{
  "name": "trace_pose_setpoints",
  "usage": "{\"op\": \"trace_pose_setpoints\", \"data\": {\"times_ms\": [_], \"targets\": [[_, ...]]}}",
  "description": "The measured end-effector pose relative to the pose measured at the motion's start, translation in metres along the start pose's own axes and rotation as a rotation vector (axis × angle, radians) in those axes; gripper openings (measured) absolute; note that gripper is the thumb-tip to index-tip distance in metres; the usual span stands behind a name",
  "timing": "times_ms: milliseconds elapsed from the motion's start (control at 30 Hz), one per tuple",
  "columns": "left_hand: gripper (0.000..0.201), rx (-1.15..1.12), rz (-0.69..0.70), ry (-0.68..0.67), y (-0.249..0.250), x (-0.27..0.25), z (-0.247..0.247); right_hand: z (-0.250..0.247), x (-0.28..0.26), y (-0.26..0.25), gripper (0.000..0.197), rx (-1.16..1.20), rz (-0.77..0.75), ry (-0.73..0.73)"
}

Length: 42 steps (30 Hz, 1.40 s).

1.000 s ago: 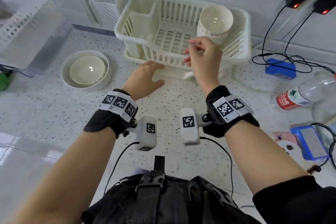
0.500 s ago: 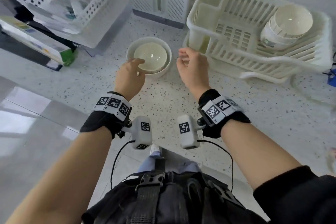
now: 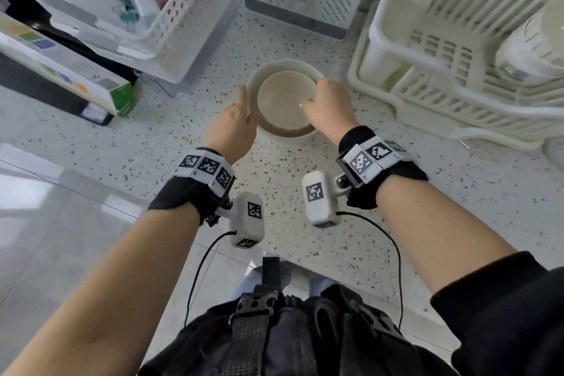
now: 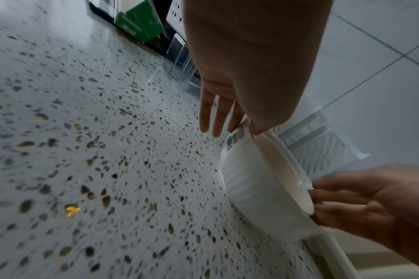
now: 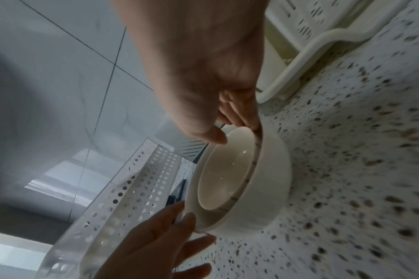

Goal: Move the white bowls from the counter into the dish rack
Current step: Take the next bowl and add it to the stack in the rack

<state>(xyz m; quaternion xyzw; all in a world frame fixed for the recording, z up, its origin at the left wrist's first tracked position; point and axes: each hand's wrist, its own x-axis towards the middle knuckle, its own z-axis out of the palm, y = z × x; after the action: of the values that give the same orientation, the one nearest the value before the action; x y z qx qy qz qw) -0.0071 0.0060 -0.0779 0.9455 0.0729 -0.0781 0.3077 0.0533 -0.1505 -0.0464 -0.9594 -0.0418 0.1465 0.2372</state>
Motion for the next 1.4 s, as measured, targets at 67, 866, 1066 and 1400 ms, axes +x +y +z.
{"op": "trace_pose_setpoints", "data": {"times_ms": [67,866,1066,1400], "targets": [[0.049,-0.008,-0.01,0.007,-0.004,0.007,0.0,0.005,0.01,-0.003,0.022,-0.016,0.006,-0.047],[0.04,-0.171,0.024,0.273,0.031,-0.003,-0.011,-0.039,-0.024,0.017,0.047,0.615,0.027,0.095],[0.035,-0.215,0.202,0.275,0.092,-0.009,0.014,-0.081,-0.057,0.059,0.058,0.693,0.013,0.262],[0.034,-0.169,0.497,0.149,0.214,-0.004,0.08,-0.154,-0.105,0.171,0.057,0.86,0.116,0.543]]}}
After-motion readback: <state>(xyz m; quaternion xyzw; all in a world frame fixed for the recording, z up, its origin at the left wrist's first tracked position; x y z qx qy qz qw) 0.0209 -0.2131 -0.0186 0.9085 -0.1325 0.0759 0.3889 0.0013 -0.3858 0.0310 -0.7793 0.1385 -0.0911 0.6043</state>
